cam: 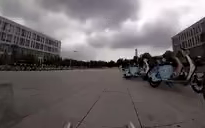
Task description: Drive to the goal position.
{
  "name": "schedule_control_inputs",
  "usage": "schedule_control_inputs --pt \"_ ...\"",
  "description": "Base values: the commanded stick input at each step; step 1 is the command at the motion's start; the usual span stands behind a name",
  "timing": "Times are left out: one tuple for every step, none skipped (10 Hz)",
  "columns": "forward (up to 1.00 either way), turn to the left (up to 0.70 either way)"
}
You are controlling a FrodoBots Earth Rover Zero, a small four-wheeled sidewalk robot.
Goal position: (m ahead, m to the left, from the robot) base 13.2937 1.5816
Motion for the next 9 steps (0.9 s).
schedule_control_inputs --pt "0.5 0.01" --pt "0.5 0.01" --pt "0.5 0.01" --pt "0.5 0.01" --pt "0.5 0.01" --pt "0.5 0.01" --pt "0.5 0.01" --pt "0.5 0.01" --pt "0.5 0.01"
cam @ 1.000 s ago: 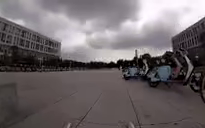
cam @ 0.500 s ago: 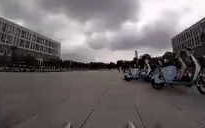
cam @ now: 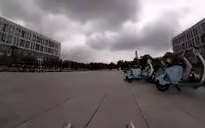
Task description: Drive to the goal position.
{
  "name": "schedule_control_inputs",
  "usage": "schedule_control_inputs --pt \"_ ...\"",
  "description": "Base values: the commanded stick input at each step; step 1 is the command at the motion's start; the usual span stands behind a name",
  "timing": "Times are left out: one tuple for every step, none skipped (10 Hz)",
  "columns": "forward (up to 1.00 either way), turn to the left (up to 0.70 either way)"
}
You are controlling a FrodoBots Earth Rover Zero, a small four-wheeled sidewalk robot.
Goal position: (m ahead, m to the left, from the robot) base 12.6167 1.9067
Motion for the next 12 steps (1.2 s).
schedule_control_inputs --pt "0.5 0.01" --pt "0.5 0.01" --pt "0.5 0.01" --pt "0.5 0.01" --pt "0.5 0.01" --pt "0.5 0.01" --pt "0.5 0.01" --pt "0.5 0.01" --pt "0.5 0.01" --pt "0.5 0.01" --pt "0.5 0.01" --pt "0.5 0.01"
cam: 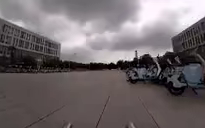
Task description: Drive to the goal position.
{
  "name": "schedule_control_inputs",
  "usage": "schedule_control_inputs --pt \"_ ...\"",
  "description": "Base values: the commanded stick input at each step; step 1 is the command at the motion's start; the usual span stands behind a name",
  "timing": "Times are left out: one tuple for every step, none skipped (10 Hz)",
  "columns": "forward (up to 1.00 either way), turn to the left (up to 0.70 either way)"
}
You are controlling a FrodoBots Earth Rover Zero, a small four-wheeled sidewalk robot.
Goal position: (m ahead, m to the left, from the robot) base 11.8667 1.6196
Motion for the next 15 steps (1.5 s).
schedule_control_inputs --pt "0.5 0.01" --pt "0.5 0.01" --pt "0.5 0.01" --pt "0.5 0.01" --pt "0.5 0.01" --pt "0.5 0.01" --pt "0.5 0.01" --pt "0.5 0.01" --pt "0.5 0.01" --pt "0.5 0.01" --pt "0.5 0.01" --pt "0.5 0.01" --pt "0.5 0.01" --pt "0.5 0.01" --pt "0.5 0.01"
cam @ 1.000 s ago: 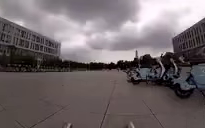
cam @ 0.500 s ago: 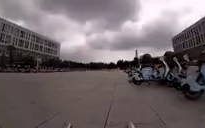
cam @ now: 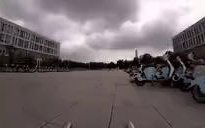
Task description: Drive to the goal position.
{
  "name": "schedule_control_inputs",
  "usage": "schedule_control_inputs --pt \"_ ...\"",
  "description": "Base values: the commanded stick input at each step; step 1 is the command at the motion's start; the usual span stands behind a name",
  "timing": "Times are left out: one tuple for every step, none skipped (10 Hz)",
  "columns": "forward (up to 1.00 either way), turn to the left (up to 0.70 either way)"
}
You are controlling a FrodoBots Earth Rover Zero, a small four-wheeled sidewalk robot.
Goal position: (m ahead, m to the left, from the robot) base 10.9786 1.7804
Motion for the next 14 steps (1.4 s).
schedule_control_inputs --pt "0.5 0.01" --pt "0.5 0.01" --pt "0.5 0.01" --pt "0.5 0.01" --pt "0.5 0.01" --pt "0.5 0.01" --pt "0.5 0.01" --pt "0.5 0.01" --pt "0.5 0.01" --pt "0.5 0.01" --pt "0.5 0.01" --pt "0.5 0.01" --pt "0.5 0.01" --pt "0.5 0.01"
